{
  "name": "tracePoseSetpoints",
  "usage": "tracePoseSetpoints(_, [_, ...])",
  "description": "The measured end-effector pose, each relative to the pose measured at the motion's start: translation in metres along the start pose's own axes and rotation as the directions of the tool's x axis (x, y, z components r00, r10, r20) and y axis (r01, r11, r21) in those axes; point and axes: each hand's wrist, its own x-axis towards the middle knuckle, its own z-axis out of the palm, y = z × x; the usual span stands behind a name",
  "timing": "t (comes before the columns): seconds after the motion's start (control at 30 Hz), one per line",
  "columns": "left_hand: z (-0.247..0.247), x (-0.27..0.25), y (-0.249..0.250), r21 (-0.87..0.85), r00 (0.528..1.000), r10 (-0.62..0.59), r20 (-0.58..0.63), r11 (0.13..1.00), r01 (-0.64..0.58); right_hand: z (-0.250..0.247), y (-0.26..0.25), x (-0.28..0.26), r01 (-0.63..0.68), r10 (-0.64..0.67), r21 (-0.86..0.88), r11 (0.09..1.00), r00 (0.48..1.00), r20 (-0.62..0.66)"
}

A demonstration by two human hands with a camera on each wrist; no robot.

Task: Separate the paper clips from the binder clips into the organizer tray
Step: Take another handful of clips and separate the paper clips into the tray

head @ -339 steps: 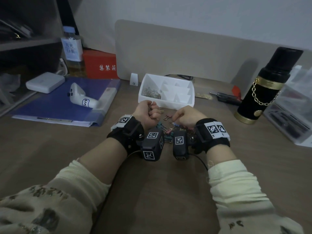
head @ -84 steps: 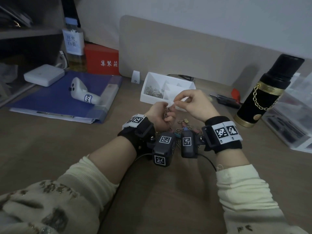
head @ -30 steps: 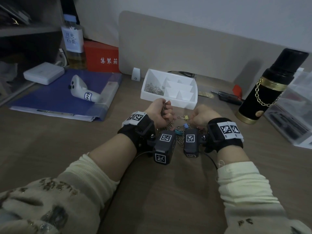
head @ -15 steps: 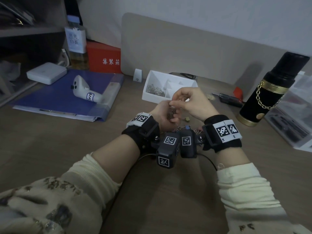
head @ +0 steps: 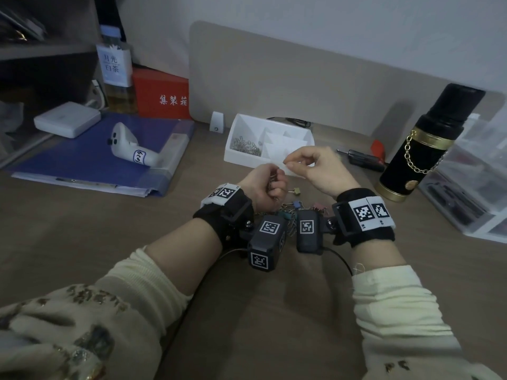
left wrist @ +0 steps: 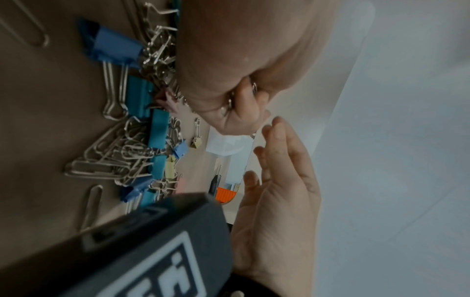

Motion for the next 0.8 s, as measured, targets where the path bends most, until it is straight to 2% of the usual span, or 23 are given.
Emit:
tracePoseSetpoints(0.1, [-0.001,0.0,-0.001,0.027,1.0,0.013,-0.027,1.0,-0.012,-0.011,0.014,-0.004,-0.129,0.129,-0.041,0.991,0.991,-0.022])
tracePoseSetpoints(0.17, [-0.002,0.001,-0.003,0.041,0.999,0.021,-0.041,0.999,-0.02,-0.019,0.024,-0.008,-0.257,0.259,-0.124,0.958,0.966,0.001])
tracePoseSetpoints(0.27, [-0.003,0.002,-0.005,0.052,0.999,0.022,-0.044,0.998,-0.02,-0.025,0.033,-0.012,-0.425,0.444,-0.221,0.878,0.895,0.042])
tracePoseSetpoints(0.37, [-0.004,0.004,-0.005,0.032,0.999,0.017,-0.05,0.999,-0.016,-0.027,0.028,-0.019,-0.529,0.595,-0.334,0.78,0.793,0.134])
tracePoseSetpoints(0.47, [-0.006,0.004,-0.004,0.015,0.998,0.019,-0.063,1.0,-0.018,-0.029,0.024,-0.025,-0.544,0.641,-0.384,0.746,0.743,0.193])
tracePoseSetpoints(0.63, [-0.006,0.003,-0.004,0.003,0.997,0.027,-0.067,1.0,-0.027,-0.024,0.024,-0.023,-0.55,0.654,-0.41,0.727,0.736,0.173])
tracePoseSetpoints(0.8, [-0.006,0.004,-0.003,-0.015,0.997,0.027,-0.075,0.999,-0.028,-0.011,0.028,-0.021,-0.621,0.672,-0.284,0.731,0.728,0.138])
